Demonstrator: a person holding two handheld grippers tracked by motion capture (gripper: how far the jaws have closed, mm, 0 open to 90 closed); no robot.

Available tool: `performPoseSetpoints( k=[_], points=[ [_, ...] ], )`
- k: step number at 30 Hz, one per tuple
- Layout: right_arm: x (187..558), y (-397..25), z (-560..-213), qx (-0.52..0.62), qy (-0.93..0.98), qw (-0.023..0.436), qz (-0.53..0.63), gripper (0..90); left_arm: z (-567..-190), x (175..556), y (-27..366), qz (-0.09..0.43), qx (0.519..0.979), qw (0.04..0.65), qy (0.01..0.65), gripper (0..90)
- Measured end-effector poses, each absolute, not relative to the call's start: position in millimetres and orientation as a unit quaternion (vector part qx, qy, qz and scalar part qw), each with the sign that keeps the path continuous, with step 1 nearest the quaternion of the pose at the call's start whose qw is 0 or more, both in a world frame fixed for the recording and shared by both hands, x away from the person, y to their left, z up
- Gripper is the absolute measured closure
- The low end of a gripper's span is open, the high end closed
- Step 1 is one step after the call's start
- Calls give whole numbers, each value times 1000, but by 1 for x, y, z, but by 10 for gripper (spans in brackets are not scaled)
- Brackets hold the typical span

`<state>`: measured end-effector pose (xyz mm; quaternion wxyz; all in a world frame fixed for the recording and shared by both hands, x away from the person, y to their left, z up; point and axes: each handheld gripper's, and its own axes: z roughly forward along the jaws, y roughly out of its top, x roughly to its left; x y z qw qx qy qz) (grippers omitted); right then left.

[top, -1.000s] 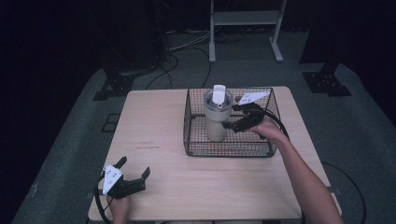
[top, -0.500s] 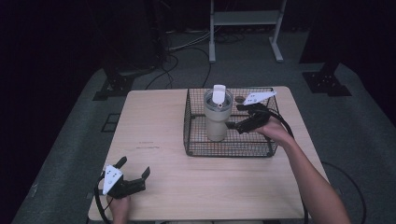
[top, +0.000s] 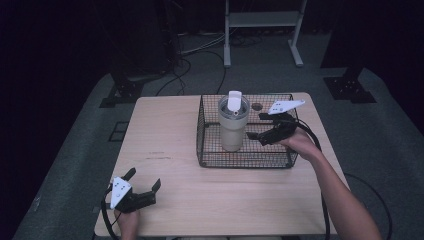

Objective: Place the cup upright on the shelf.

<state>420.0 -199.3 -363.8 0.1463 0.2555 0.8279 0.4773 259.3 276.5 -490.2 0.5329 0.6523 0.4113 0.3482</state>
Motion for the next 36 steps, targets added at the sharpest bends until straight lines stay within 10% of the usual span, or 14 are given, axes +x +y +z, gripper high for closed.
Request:
performPoseSetpoints(
  k=[36],
  points=[
    [380, -217, -361, 252, 828, 155, 477, 92, -490, 259, 276, 350, 654, 530, 411, 0]
  ],
)
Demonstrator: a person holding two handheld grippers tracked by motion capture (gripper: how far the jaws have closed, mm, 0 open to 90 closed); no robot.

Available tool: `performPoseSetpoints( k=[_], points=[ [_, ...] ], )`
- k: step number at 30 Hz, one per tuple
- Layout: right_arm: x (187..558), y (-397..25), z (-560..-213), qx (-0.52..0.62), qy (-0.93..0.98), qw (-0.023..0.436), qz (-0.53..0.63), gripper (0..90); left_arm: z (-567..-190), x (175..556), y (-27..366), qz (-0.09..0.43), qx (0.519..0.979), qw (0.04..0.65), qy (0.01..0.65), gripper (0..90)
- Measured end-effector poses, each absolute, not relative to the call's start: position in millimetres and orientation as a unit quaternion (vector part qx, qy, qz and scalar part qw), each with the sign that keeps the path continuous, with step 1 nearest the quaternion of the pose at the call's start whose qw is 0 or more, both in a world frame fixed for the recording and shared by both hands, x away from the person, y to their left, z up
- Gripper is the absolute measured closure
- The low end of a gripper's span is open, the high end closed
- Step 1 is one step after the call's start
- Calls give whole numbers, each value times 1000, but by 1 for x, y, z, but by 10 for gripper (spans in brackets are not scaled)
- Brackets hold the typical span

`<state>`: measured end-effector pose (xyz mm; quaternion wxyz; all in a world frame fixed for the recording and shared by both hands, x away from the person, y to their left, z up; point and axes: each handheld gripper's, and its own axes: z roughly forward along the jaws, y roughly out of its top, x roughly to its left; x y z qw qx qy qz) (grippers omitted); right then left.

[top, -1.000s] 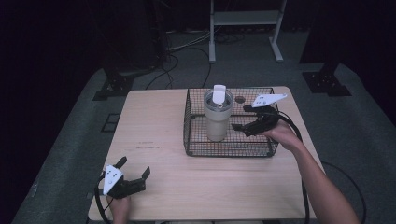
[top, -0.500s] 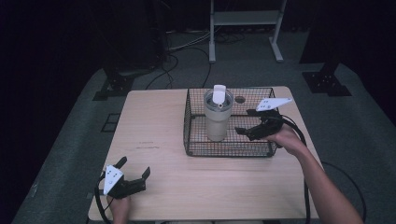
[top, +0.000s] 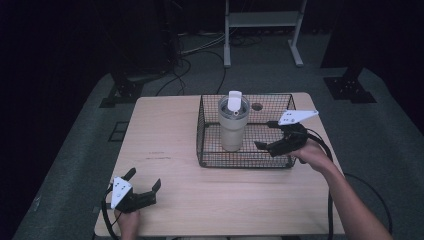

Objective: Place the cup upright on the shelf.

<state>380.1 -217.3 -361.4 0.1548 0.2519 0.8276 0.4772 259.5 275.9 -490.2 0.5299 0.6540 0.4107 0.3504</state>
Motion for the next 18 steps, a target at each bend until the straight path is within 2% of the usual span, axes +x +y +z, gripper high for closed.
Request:
performPoseSetpoints(
  k=[18],
  points=[
    [354, -233, -368, 254, 824, 158, 481, 93, -490, 259, 275, 350, 655, 529, 411, 0]
  ],
)
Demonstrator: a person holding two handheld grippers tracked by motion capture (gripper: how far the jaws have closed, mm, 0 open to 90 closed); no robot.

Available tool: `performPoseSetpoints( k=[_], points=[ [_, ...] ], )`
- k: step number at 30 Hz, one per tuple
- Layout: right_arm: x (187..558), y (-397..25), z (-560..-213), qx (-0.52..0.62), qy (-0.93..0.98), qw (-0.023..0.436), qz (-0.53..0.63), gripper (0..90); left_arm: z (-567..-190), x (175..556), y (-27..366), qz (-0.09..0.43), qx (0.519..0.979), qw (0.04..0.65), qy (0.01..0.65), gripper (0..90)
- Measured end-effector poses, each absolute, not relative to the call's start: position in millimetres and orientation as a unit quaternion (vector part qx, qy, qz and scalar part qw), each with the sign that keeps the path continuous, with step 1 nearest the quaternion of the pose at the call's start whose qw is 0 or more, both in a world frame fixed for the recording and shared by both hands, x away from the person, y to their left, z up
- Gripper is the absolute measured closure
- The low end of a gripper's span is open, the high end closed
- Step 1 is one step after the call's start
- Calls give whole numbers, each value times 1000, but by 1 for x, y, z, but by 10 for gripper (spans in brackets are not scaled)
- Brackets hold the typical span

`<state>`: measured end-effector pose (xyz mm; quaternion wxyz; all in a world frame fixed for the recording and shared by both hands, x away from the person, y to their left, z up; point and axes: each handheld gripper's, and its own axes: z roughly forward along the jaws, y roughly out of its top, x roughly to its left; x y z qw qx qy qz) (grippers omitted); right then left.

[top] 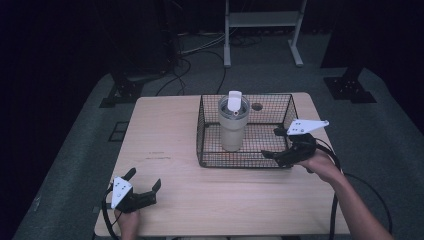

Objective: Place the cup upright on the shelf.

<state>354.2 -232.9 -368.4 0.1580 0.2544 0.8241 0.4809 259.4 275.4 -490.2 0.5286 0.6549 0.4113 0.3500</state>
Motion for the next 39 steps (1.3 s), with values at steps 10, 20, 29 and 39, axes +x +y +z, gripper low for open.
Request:
performPoseSetpoints(
  k=[10, 20, 29, 39],
  points=[
    [341, -239, -373, 253, 823, 157, 484, 93, -490, 260, 275, 351, 655, 528, 411, 0],
    [327, -243, -379, 247, 824, 159, 485, 93, -490, 259, 275, 351, 656, 527, 410, 0],
    [319, -248, -384, 248, 823, 159, 485, 94, -490, 260, 275, 351, 656, 527, 411, 0],
    [306, -254, -395, 253, 819, 154, 492, 94, -490, 260, 275, 352, 657, 526, 410, 0]
  ],
)
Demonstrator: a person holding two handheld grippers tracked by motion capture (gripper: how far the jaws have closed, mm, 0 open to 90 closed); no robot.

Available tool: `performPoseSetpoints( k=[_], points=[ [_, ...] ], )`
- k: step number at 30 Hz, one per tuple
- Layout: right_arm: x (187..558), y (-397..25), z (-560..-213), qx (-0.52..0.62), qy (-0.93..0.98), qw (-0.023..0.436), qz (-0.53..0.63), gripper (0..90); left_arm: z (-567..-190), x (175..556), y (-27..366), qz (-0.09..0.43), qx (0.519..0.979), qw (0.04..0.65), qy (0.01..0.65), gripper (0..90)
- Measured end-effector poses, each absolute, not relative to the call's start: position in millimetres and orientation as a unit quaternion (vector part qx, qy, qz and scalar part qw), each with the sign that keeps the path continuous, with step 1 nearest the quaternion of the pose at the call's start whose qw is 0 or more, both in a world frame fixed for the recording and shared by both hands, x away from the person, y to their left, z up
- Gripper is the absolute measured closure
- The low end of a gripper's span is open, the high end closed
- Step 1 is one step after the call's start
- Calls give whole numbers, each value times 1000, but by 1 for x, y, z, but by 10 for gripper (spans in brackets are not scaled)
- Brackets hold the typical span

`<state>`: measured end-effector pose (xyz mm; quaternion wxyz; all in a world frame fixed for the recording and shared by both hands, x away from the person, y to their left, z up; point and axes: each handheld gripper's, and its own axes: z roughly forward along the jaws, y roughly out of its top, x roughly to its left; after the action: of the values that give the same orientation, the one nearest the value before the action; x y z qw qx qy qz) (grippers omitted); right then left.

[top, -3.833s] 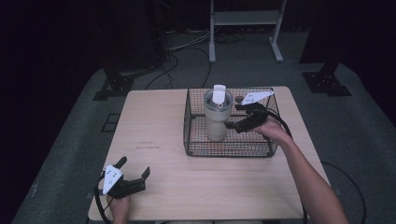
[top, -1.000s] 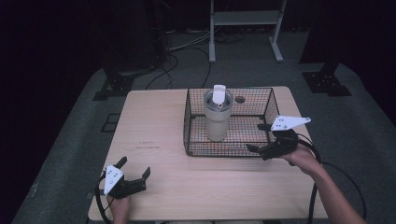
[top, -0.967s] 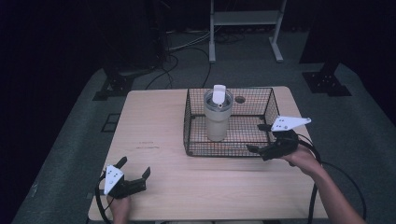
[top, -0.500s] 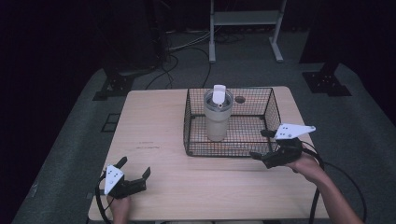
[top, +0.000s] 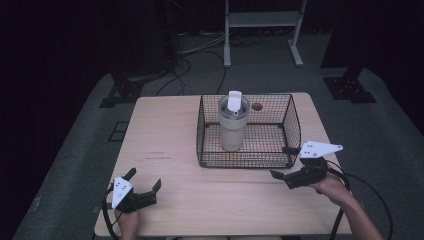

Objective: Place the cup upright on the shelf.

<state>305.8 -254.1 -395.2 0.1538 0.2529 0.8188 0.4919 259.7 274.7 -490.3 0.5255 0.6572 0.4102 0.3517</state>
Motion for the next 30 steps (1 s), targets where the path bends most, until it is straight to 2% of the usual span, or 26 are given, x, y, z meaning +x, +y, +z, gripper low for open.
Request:
performPoseSetpoints(
  k=[30],
  points=[
    [278, -286, -433, 290, 797, 153, 507, 95, -490, 260, 274, 353, 658, 523, 411, 0]
  ],
)
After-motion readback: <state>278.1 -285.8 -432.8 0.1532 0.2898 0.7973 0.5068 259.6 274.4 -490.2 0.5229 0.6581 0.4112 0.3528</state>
